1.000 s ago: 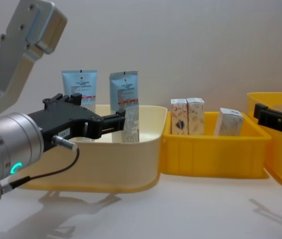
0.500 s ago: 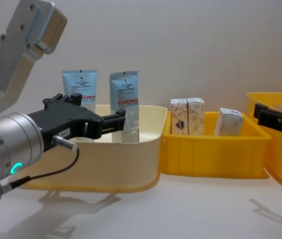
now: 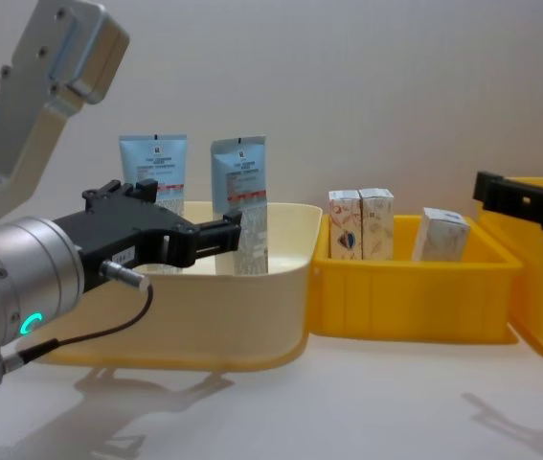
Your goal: Bimanual collaborative sorting of washing and personal care products
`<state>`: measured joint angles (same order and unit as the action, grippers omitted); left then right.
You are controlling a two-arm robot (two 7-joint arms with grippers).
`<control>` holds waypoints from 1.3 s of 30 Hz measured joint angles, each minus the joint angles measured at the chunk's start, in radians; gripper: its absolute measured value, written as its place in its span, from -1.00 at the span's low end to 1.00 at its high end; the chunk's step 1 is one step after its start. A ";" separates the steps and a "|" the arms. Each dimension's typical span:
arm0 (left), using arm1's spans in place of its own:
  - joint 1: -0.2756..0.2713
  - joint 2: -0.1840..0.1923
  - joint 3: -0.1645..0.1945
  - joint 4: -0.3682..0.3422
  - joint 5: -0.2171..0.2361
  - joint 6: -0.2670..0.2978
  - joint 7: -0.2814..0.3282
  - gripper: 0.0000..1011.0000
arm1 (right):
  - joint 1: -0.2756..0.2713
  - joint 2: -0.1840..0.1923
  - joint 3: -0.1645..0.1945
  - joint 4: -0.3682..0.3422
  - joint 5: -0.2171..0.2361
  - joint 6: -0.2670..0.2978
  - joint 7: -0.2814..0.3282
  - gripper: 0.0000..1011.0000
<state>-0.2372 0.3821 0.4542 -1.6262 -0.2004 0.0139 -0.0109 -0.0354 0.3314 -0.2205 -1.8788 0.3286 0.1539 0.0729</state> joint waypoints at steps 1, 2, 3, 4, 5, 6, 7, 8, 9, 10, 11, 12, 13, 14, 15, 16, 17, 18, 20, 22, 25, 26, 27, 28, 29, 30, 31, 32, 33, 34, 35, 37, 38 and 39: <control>0.000 0.000 0.000 0.000 0.000 0.000 0.000 0.98 | -0.002 -0.001 0.000 -0.007 0.004 0.010 0.000 0.98; 0.000 0.000 0.000 0.000 0.000 0.000 0.000 0.98 | -0.003 -0.001 0.000 -0.012 0.008 0.021 0.000 0.98; 0.000 0.000 0.000 0.000 0.000 0.000 0.000 0.98 | -0.004 -0.002 0.000 -0.021 0.012 0.032 0.000 0.98; 0.000 0.000 0.000 0.000 0.000 0.000 0.000 0.98 | -0.006 -0.005 0.000 -0.035 0.021 0.059 0.000 0.98; 0.000 0.000 0.000 0.000 0.000 0.000 0.000 0.98 | -0.007 -0.007 0.001 -0.042 0.025 0.071 0.000 0.98; 0.000 0.000 0.000 0.000 0.000 0.000 0.000 0.98 | -0.008 -0.010 0.000 -0.052 0.030 0.093 -0.003 0.98; 0.000 0.000 0.000 0.000 0.000 0.000 0.000 0.98 | -0.008 -0.012 0.000 -0.057 0.033 0.106 -0.005 0.98; 0.000 0.000 0.000 0.000 0.000 0.000 0.000 0.98 | -0.009 -0.014 0.000 -0.061 0.036 0.117 -0.008 0.98; 0.000 0.000 0.000 0.000 0.000 0.000 0.000 0.98 | -0.009 -0.017 -0.001 -0.065 0.039 0.134 -0.012 0.98; 0.000 0.000 0.000 0.000 0.000 0.000 0.000 0.98 | -0.009 -0.020 -0.002 -0.069 0.041 0.145 -0.016 0.98; 0.000 0.000 0.000 0.000 0.000 0.000 0.000 0.98 | -0.009 -0.027 -0.004 -0.076 0.044 0.169 -0.024 0.98; 0.000 0.000 0.000 0.000 0.000 0.000 0.000 0.98 | -0.007 -0.036 -0.006 -0.079 0.047 0.196 -0.036 0.98; 0.000 0.000 0.000 0.000 0.000 0.000 0.000 0.98 | -0.006 -0.042 -0.008 -0.081 0.048 0.208 -0.042 0.98; 0.000 0.000 0.000 0.000 0.000 0.000 0.000 0.98 | -0.006 -0.042 -0.008 -0.081 0.048 0.208 -0.042 0.98; 0.000 0.000 0.000 0.000 0.000 0.000 0.000 0.98 | -0.003 -0.052 -0.011 -0.082 0.049 0.231 -0.055 0.98; 0.000 0.000 0.000 0.000 0.000 0.000 0.000 0.98 | -0.001 -0.058 -0.013 -0.082 0.049 0.246 -0.065 0.98; 0.000 0.000 0.000 0.000 0.000 0.000 0.000 0.98 | 0.004 -0.070 -0.016 -0.081 0.049 0.268 -0.080 0.98; 0.000 0.000 0.000 0.000 0.000 0.000 0.000 0.98 | 0.008 -0.079 -0.018 -0.079 0.049 0.279 -0.089 0.98; 0.000 0.000 0.000 0.000 0.000 0.000 0.000 0.99 | 0.019 -0.102 -0.024 -0.068 0.048 0.306 -0.115 0.98; 0.000 0.000 0.000 0.000 0.000 0.000 0.000 0.98 | 0.029 -0.121 -0.029 -0.055 0.044 0.325 -0.137 0.98; 0.000 0.000 0.000 0.000 0.000 0.000 0.000 0.98 | 0.056 -0.163 -0.042 -0.023 0.032 0.356 -0.182 0.98; 0.000 0.000 0.000 0.000 0.000 0.000 0.000 0.98 | 0.062 -0.171 -0.045 -0.015 0.030 0.361 -0.190 0.98; 0.000 0.000 0.000 0.000 0.000 0.000 0.000 0.98 | 0.069 -0.181 -0.048 -0.006 0.028 0.364 -0.197 0.98; 0.000 0.000 0.000 0.000 0.000 0.000 0.000 0.98 | 0.075 -0.190 -0.051 0.001 0.024 0.369 -0.206 0.98; 0.000 0.000 0.000 0.000 0.000 0.000 0.000 0.98 | 0.086 -0.203 -0.055 0.013 0.019 0.375 -0.219 0.98; 0.000 0.000 0.000 0.000 0.000 0.000 0.000 0.98 | 0.091 -0.210 -0.057 0.020 0.016 0.377 -0.225 0.98; 0.000 0.000 0.000 0.000 0.000 0.000 0.000 0.98 | 0.099 -0.219 -0.061 0.028 0.013 0.379 -0.231 0.98; 0.000 0.000 0.000 0.000 0.000 0.000 0.000 0.98 | 0.104 -0.225 -0.064 0.035 0.010 0.381 -0.236 0.98; 0.000 0.000 0.000 0.000 0.000 0.000 0.000 0.98 | 0.115 -0.236 -0.069 0.046 0.004 0.383 -0.247 0.98; 0.000 0.000 0.000 0.000 0.000 0.000 0.000 0.98 | 0.121 -0.242 -0.071 0.051 0.000 0.384 -0.253 0.98; 0.000 0.000 0.000 0.000 0.000 0.000 0.000 0.98 | 0.126 -0.247 -0.074 0.057 -0.003 0.384 -0.258 0.98; 0.000 0.000 0.000 0.000 0.000 0.000 0.000 0.98 | 0.144 -0.262 -0.081 0.073 -0.013 0.386 -0.270 0.98; 0.000 0.000 0.000 0.000 0.000 0.000 0.000 0.98 | 0.149 -0.266 -0.083 0.078 -0.016 0.386 -0.274 0.98; 0.000 0.000 0.000 0.000 0.000 0.000 0.000 0.98 | 0.158 -0.272 -0.087 0.084 -0.024 0.387 -0.283 0.98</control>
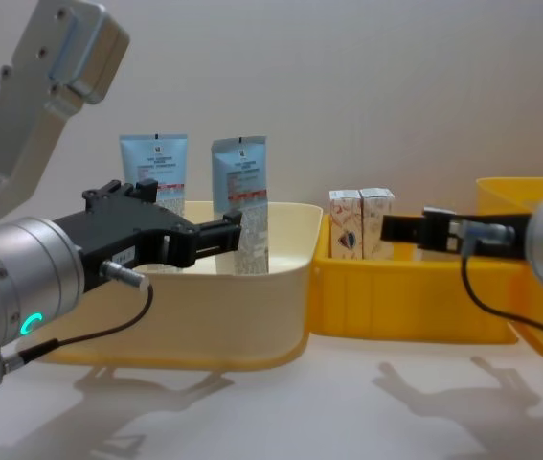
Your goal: Bimanual collaborative sorting of washing and personal care products
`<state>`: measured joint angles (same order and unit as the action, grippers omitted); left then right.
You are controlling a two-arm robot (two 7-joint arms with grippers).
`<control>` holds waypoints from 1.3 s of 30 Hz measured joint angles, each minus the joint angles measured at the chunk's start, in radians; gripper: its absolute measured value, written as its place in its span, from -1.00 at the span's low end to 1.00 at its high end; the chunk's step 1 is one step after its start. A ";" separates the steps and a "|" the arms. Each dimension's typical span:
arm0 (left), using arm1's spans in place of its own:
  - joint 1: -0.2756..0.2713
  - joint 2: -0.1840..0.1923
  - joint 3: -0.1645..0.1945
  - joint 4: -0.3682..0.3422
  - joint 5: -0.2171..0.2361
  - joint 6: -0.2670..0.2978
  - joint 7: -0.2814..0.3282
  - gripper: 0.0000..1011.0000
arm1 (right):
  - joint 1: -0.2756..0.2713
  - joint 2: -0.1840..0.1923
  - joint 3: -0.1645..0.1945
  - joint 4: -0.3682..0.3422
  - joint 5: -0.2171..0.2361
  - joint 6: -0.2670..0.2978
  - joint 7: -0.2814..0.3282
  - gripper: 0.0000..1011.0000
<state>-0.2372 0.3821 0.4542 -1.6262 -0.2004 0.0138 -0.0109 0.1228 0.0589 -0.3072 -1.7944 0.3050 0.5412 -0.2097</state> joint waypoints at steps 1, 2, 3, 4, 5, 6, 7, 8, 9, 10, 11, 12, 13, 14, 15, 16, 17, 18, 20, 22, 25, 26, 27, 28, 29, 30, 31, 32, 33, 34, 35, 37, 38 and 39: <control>0.000 0.000 0.000 0.000 0.000 0.000 0.000 0.98 | 0.006 -0.004 -0.002 0.004 -0.003 0.001 -0.003 0.98; 0.000 0.000 0.000 0.000 0.000 0.000 0.000 0.98 | 0.011 -0.006 -0.004 0.006 -0.007 0.002 -0.007 0.98; 0.000 0.000 0.000 0.000 0.000 0.000 0.000 0.98 | 0.019 -0.010 -0.006 0.010 -0.013 0.003 -0.012 0.98; 0.000 0.000 0.000 0.000 0.000 0.000 0.000 0.98 | 0.023 -0.011 -0.007 0.011 -0.018 0.004 -0.016 0.98; 0.000 0.000 0.000 0.000 0.000 0.000 0.000 0.98 | 0.027 -0.012 -0.008 0.012 -0.021 0.006 -0.018 0.98; 0.000 0.000 0.000 0.000 0.000 0.000 0.000 0.98 | 0.031 -0.012 -0.008 0.012 -0.025 0.008 -0.020 0.98; 0.000 0.000 0.000 0.000 0.000 0.000 0.000 0.98 | 0.040 -0.012 -0.009 0.012 -0.032 0.012 -0.025 0.98; 0.000 0.000 0.000 0.000 0.000 0.000 0.000 0.98 | 0.042 -0.012 -0.009 0.012 -0.036 0.015 -0.027 0.98; 0.000 0.000 0.000 0.000 0.000 0.000 0.000 0.98 | 0.046 -0.012 -0.009 0.011 -0.039 0.018 -0.029 0.98; 0.000 0.000 0.000 0.000 0.000 0.000 0.000 0.98 | 0.051 -0.010 -0.008 0.009 -0.044 0.023 -0.031 0.98; 0.000 0.000 0.000 0.000 0.000 0.000 0.000 0.98 | 0.054 -0.009 -0.007 0.007 -0.046 0.027 -0.033 0.98; 0.000 0.000 0.000 0.000 0.000 0.000 0.000 0.98 | 0.056 -0.008 -0.007 0.005 -0.049 0.031 -0.034 0.98; 0.000 0.000 0.000 0.000 0.000 0.000 0.000 0.98 | 0.061 -0.006 -0.004 0.001 -0.053 0.038 -0.037 0.98; 0.000 0.000 0.000 0.000 0.000 0.000 0.000 0.98 | 0.063 -0.005 -0.002 0.000 -0.055 0.042 -0.038 0.98; 0.000 0.000 0.000 0.000 0.000 0.000 0.000 0.98 | 0.065 -0.004 -0.001 -0.002 -0.056 0.046 -0.039 0.98; 0.000 0.000 0.000 0.000 0.000 0.000 0.000 0.98 | 0.069 -0.003 0.003 -0.004 -0.058 0.054 -0.041 0.98; 0.000 0.000 0.000 0.000 0.000 0.000 0.000 0.98 | 0.071 -0.002 0.005 -0.005 -0.059 0.058 -0.041 0.98; 0.000 0.000 0.000 0.000 0.000 0.000 0.000 0.98 | 0.073 -0.002 0.007 -0.005 -0.060 0.063 -0.042 0.98; 0.000 0.000 0.000 0.000 0.000 0.000 0.000 0.98 | 0.078 -0.001 0.011 -0.006 -0.062 0.074 -0.043 0.98; 0.000 0.000 0.000 0.000 0.000 0.000 0.000 0.98 | 0.081 0.000 0.013 -0.006 -0.063 0.081 -0.043 0.98; 0.000 0.000 0.000 0.000 0.000 0.000 0.000 0.98 | 0.094 -0.001 0.015 -0.001 -0.065 0.097 -0.041 0.98; 0.000 0.000 0.000 0.000 0.000 0.000 0.000 0.98 | 0.097 -0.001 0.015 0.002 -0.065 0.100 -0.040 0.98; 0.000 0.000 0.000 0.000 0.000 0.000 0.000 0.98 | 0.100 -0.002 0.015 0.004 -0.065 0.102 -0.039 0.98; 0.000 0.000 0.000 0.000 0.000 0.000 0.000 0.98 | 0.106 -0.004 0.013 0.013 -0.066 0.107 -0.037 0.98; 0.000 0.000 0.000 0.000 0.000 0.000 0.000 0.98 | 0.111 -0.005 0.013 0.018 -0.067 0.109 -0.035 0.98; 0.000 0.000 0.000 0.000 0.000 0.000 0.000 0.98 | 0.114 -0.006 0.012 0.022 -0.067 0.111 -0.034 0.98; 0.000 0.000 0.000 0.000 0.000 0.000 0.000 0.98 | 0.117 -0.007 0.011 0.027 -0.068 0.113 -0.032 0.98; 0.000 0.000 0.000 0.000 0.000 0.000 0.000 0.98 | 0.121 -0.009 0.011 0.032 -0.068 0.114 -0.031 0.98; 0.000 0.000 0.000 0.000 0.000 0.000 0.000 0.98 | 0.129 -0.012 0.009 0.042 -0.069 0.116 -0.030 0.98; 0.000 0.000 0.000 0.000 0.000 0.000 0.000 0.98 | 0.133 -0.014 0.009 0.048 -0.070 0.117 -0.030 0.98; 0.000 0.000 0.000 0.000 0.000 0.000 0.000 0.98 | 0.139 -0.017 0.008 0.058 -0.072 0.118 -0.030 0.98; 0.000 0.000 0.000 0.000 0.000 0.000 0.000 0.98 | 0.147 -0.021 0.008 0.071 -0.075 0.119 -0.030 0.98; 0.000 0.000 0.000 0.000 0.000 0.000 0.000 0.98 | 0.154 -0.025 0.008 0.082 -0.078 0.119 -0.031 0.98; 0.000 0.000 0.000 0.000 0.000 0.000 0.000 0.98 | 0.157 -0.026 0.008 0.087 -0.079 0.119 -0.031 0.98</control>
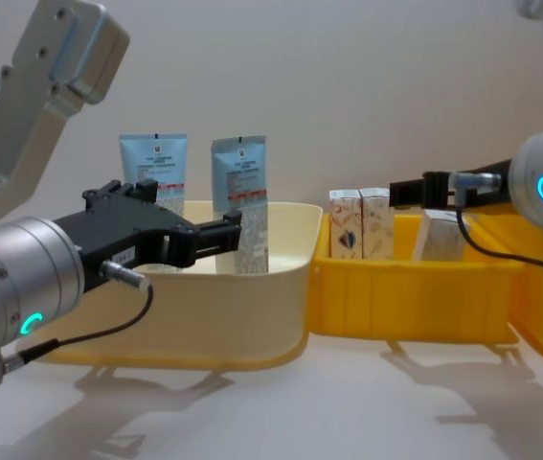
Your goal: Bimanual collaborative sorting of washing and personal care products
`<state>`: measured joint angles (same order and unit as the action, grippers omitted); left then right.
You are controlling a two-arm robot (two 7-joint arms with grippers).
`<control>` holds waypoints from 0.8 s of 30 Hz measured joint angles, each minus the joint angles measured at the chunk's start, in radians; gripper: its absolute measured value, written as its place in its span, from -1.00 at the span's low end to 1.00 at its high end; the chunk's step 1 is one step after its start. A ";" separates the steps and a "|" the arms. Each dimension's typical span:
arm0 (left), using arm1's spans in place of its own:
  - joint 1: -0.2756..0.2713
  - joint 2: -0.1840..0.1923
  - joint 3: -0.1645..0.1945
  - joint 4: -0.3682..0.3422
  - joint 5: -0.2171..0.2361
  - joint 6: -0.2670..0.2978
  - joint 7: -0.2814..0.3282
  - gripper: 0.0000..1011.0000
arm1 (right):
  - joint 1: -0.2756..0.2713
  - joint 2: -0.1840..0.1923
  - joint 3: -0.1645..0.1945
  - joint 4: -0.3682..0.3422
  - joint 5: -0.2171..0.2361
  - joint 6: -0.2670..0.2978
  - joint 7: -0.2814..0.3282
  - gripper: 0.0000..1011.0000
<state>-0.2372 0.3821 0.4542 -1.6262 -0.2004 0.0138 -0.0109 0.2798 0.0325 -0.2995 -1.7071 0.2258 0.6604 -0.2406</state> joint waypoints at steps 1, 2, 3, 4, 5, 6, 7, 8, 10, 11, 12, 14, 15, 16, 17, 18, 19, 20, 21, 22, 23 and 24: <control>0.000 0.000 0.000 0.000 0.000 0.000 0.000 0.98 | 0.003 -0.002 0.000 0.006 -0.002 0.000 -0.001 0.98; 0.000 0.000 0.000 0.000 0.000 0.000 0.000 0.98 | 0.010 -0.005 0.001 0.017 -0.006 0.000 -0.005 0.98; 0.000 0.000 0.000 0.000 0.000 0.000 0.000 0.98 | 0.010 -0.005 0.001 0.017 -0.006 0.000 -0.005 0.98; 0.000 0.000 0.000 0.000 0.000 0.000 0.000 0.98 | 0.017 -0.008 0.002 0.028 -0.010 0.000 -0.008 0.98; 0.000 0.000 0.000 0.000 0.000 0.000 0.000 0.99 | 0.020 -0.008 0.002 0.032 -0.012 -0.001 -0.010 0.98; 0.000 0.000 0.000 0.000 0.000 0.000 0.000 0.98 | 0.026 -0.009 0.005 0.041 -0.016 -0.002 -0.015 0.98; 0.000 0.000 0.000 0.000 0.000 0.000 0.000 0.98 | 0.028 -0.010 0.007 0.045 -0.018 -0.002 -0.017 0.98; 0.000 0.000 0.000 0.000 0.000 0.000 0.000 0.98 | 0.031 -0.011 0.008 0.049 -0.019 -0.002 -0.018 0.98; 0.000 0.000 0.000 0.000 0.000 0.000 0.000 0.98 | 0.041 -0.012 0.014 0.060 -0.023 -0.003 -0.023 0.98; 0.000 0.000 0.000 0.000 0.000 0.000 0.000 0.98 | 0.043 -0.012 0.015 0.063 -0.025 -0.003 -0.024 0.98; 0.000 0.000 0.000 0.000 0.000 0.000 0.000 0.98 | 0.045 -0.013 0.017 0.066 -0.025 -0.003 -0.024 0.98; 0.000 0.000 0.000 0.000 0.000 0.000 0.000 0.98 | 0.053 -0.016 0.023 0.074 -0.026 -0.003 -0.026 0.98; 0.000 0.000 0.000 0.000 0.000 0.000 0.000 0.98 | 0.055 -0.018 0.025 0.077 -0.026 -0.002 -0.026 0.98; 0.000 0.000 0.000 0.000 0.000 0.000 0.000 0.98 | 0.059 -0.021 0.029 0.082 -0.025 0.000 -0.026 0.98; 0.000 0.000 0.000 0.000 0.000 0.000 0.000 0.98 | 0.062 -0.023 0.031 0.084 -0.024 0.002 -0.026 0.98; 0.000 0.000 0.000 0.000 0.000 0.000 0.000 0.98 | 0.066 -0.026 0.036 0.089 -0.021 0.005 -0.024 0.98; 0.000 0.000 0.000 0.000 0.000 0.000 0.000 0.98 | 0.069 -0.029 0.039 0.093 -0.019 0.007 -0.023 0.98; 0.000 0.000 0.000 0.000 0.000 0.000 0.000 0.99 | 0.072 -0.031 0.041 0.095 -0.016 0.011 -0.022 0.98; 0.000 0.000 0.000 0.000 0.000 0.000 0.000 0.98 | 0.077 -0.036 0.045 0.101 -0.011 0.016 -0.017 0.98; 0.000 0.000 0.000 0.000 0.000 0.000 0.000 0.98 | 0.080 -0.038 0.047 0.104 -0.008 0.019 -0.016 0.98; 0.000 0.000 0.000 0.000 0.000 0.000 0.000 0.98 | 0.084 -0.042 0.049 0.108 -0.005 0.022 -0.014 0.98; 0.000 0.000 0.000 0.000 0.000 0.000 0.000 0.98 | 0.086 -0.044 0.050 0.111 -0.003 0.025 -0.012 0.98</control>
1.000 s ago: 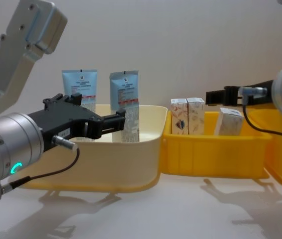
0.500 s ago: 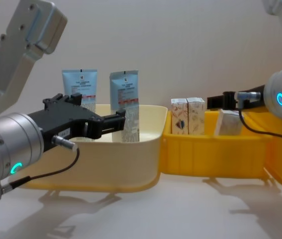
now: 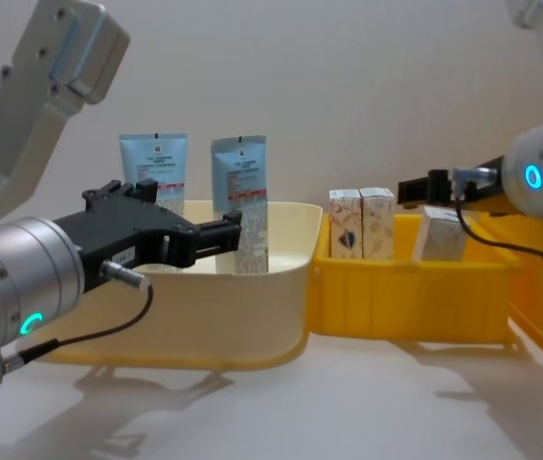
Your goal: Bimanual collaborative sorting of washing and personal care products
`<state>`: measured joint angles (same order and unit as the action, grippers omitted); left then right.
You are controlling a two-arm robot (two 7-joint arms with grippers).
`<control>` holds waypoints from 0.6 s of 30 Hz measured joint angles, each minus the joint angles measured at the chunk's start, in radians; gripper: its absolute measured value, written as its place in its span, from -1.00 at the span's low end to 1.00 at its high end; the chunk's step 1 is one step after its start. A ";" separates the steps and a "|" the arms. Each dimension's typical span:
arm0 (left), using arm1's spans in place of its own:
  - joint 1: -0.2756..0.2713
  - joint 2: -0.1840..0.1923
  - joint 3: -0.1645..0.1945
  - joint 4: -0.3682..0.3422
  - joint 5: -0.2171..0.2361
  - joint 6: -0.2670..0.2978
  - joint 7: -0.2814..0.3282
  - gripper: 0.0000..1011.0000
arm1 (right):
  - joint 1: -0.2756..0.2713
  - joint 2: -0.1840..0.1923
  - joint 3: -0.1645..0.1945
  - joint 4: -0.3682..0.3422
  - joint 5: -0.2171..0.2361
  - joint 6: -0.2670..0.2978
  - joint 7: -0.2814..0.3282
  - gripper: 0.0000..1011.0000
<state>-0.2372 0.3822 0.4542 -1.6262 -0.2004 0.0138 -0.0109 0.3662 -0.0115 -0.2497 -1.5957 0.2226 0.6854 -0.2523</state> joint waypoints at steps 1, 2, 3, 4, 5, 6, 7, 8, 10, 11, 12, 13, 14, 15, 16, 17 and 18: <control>0.000 0.000 0.000 0.000 0.000 0.000 0.000 0.98 | 0.004 -0.004 0.002 0.005 0.002 0.002 0.002 0.98; 0.000 0.000 0.000 0.000 0.000 0.000 0.000 0.98 | 0.009 -0.008 0.003 0.011 0.006 0.006 0.004 0.98; 0.000 0.000 0.000 0.000 0.000 0.000 0.000 0.98 | 0.015 -0.014 0.006 0.020 0.009 0.010 0.006 0.98; 0.000 0.000 0.000 0.000 0.000 0.000 0.000 0.98 | 0.017 -0.016 0.007 0.023 0.010 0.011 0.007 0.98; 0.000 0.000 0.000 0.000 0.000 0.000 0.000 0.99 | 0.020 -0.018 0.008 0.027 0.012 0.013 0.009 0.98; 0.000 0.000 0.000 0.000 0.000 0.000 0.000 0.99 | 0.023 -0.021 0.009 0.030 0.013 0.015 0.009 0.98; 0.000 0.000 0.000 0.000 0.000 0.000 0.000 0.99 | 0.025 -0.024 0.010 0.035 0.013 0.016 0.009 0.98; 0.000 0.000 0.000 0.000 0.000 0.000 0.000 0.98 | 0.029 -0.028 0.011 0.041 0.014 0.018 0.010 0.98; 0.000 0.000 0.000 0.000 0.000 0.000 0.000 0.98 | 0.033 -0.033 0.013 0.049 0.015 0.019 0.010 0.98; 0.000 0.000 0.000 0.000 0.000 0.000 0.000 0.98 | 0.037 -0.038 0.014 0.057 0.015 0.020 0.009 0.98; 0.000 0.000 0.000 0.000 0.000 0.000 0.000 0.98 | 0.038 -0.039 0.014 0.059 0.015 0.020 0.009 0.98; 0.000 0.000 0.000 0.000 0.000 0.000 0.000 0.98 | 0.042 -0.044 0.015 0.066 0.014 0.019 0.006 0.98; 0.000 0.000 0.000 0.000 0.000 0.000 0.000 0.98 | 0.044 -0.046 0.015 0.069 0.014 0.019 0.004 0.98; 0.000 0.000 0.000 0.000 0.000 0.000 0.000 0.98 | 0.045 -0.048 0.015 0.073 0.013 0.017 0.002 0.98; 0.000 0.000 0.000 0.000 0.000 0.000 0.000 0.98 | 0.047 -0.050 0.015 0.075 0.011 0.015 0.001 0.98; 0.000 0.000 0.000 0.000 0.000 0.000 0.000 0.98 | 0.049 -0.054 0.016 0.081 0.008 0.011 -0.004 0.98; 0.000 0.000 0.000 0.000 0.000 0.000 0.000 0.98 | 0.049 -0.055 0.016 0.083 0.005 0.008 -0.006 0.98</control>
<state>-0.2372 0.3821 0.4542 -1.6262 -0.2004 0.0138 -0.0109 0.4157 -0.0662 -0.2341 -1.5129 0.2280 0.6938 -0.2585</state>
